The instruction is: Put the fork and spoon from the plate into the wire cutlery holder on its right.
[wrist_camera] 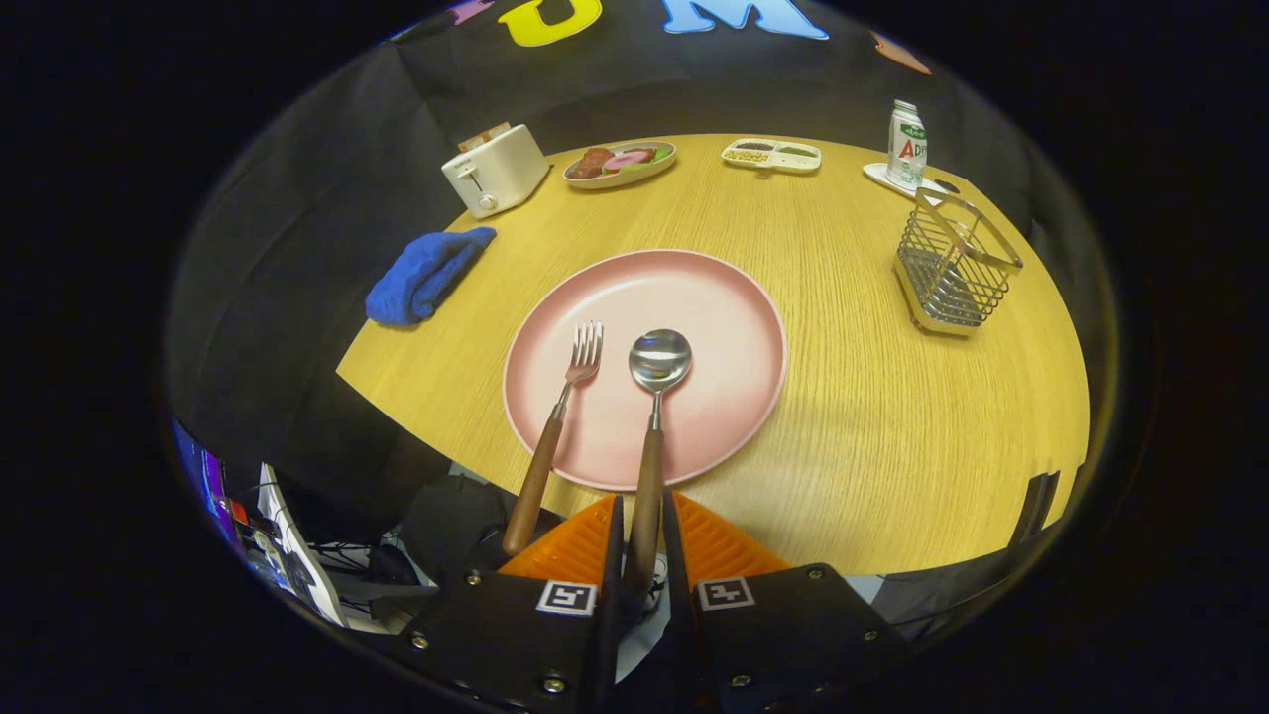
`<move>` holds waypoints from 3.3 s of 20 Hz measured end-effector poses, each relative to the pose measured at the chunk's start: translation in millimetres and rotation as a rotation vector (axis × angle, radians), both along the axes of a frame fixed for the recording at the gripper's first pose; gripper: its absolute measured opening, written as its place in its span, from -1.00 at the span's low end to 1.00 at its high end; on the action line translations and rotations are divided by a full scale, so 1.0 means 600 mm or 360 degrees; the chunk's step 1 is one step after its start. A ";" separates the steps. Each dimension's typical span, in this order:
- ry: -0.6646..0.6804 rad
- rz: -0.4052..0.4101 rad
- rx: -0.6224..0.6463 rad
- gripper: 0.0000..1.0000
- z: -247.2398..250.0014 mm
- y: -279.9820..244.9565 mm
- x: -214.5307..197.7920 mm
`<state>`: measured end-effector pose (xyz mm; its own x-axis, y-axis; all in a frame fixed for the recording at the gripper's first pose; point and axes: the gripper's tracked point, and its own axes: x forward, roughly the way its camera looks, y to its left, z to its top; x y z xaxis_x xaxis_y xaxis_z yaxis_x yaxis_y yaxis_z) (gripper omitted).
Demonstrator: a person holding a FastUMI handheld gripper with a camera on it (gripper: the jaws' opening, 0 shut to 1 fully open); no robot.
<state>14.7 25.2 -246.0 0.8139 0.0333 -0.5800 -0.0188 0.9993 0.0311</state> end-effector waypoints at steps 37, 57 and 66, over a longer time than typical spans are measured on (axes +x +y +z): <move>-0.0306 -0.0622 0.0208 -0.85 0.247 -0.316 0.009; -0.0273 -0.0677 0.0203 -0.73 0.275 -0.350 0.003; -0.0321 -0.0671 0.0175 -0.62 0.284 -0.340 -0.006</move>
<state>11.3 -179.1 -75.7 0.8657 -0.2713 -0.4207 0.3707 0.9122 0.1745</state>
